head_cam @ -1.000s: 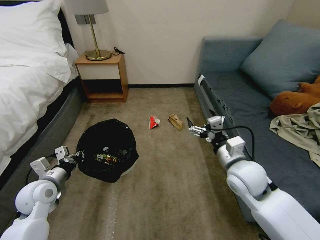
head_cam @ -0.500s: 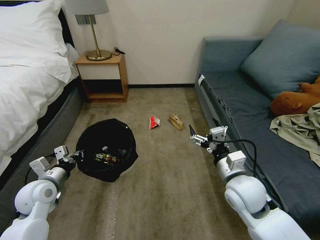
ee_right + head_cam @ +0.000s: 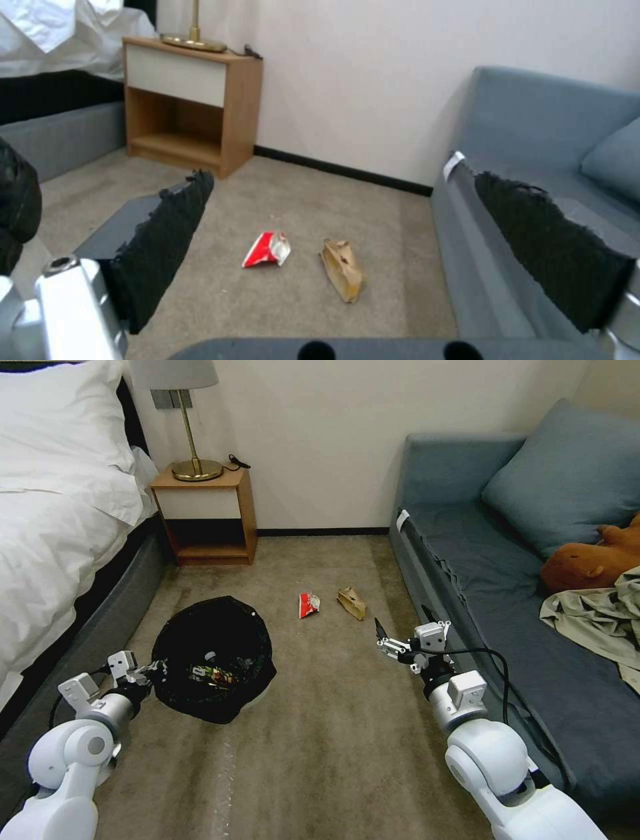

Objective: Pick up the trash bin, then pick up the garbage on the floor and place it into the trash bin.

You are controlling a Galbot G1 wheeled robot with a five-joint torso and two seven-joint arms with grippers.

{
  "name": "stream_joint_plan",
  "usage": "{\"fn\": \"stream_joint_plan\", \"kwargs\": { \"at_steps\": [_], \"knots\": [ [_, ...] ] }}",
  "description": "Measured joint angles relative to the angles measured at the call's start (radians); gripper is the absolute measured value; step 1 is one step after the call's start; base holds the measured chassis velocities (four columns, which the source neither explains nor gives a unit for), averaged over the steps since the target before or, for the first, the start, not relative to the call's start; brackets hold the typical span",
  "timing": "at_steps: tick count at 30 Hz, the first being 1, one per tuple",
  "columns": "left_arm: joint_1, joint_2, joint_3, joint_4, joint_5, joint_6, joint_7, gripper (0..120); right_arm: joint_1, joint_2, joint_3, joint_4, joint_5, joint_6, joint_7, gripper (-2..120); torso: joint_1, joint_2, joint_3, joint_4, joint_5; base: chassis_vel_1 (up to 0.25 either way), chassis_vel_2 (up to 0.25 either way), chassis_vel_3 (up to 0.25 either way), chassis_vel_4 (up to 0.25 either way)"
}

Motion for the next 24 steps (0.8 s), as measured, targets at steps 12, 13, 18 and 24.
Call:
{"fn": "stream_joint_plan", "kwargs": {
  "at_steps": [12, 13, 18, 24],
  "knots": [
    [0.004, -0.003, -0.003, 0.002, 0.001, 0.000, 0.000, 4, 0.009, -0.004, -0.018, -0.011, 0.002, -0.002, -0.013, 100, 0.000, 0.000, 0.000, 0.0000, 0.0000, 0.000, 0.000, 0.000, 0.000],
    [0.004, -0.003, -0.003, 0.002, 0.001, 0.000, 0.000, 4, 0.009, -0.004, -0.018, -0.011, 0.002, -0.002, -0.013, 100, 0.000, 0.000, 0.000, 0.0000, 0.0000, 0.000, 0.000, 0.000, 0.000],
    [0.001, -0.004, -0.002, 0.003, 0.002, 0.000, 0.000, 4, 0.002, -0.016, -0.020, -0.006, 0.006, -0.004, -0.015, 100, 0.000, 0.000, 0.000, 0.0000, 0.0000, 0.000, 0.000, 0.000, 0.000],
    [0.000, -0.004, -0.001, 0.005, 0.003, -0.001, 0.000, 4, -0.006, -0.021, -0.019, -0.002, 0.008, -0.004, -0.016, 100, 0.000, 0.000, 0.000, 0.0000, 0.0000, 0.000, 0.000, 0.000, 0.000]
  ]
}}
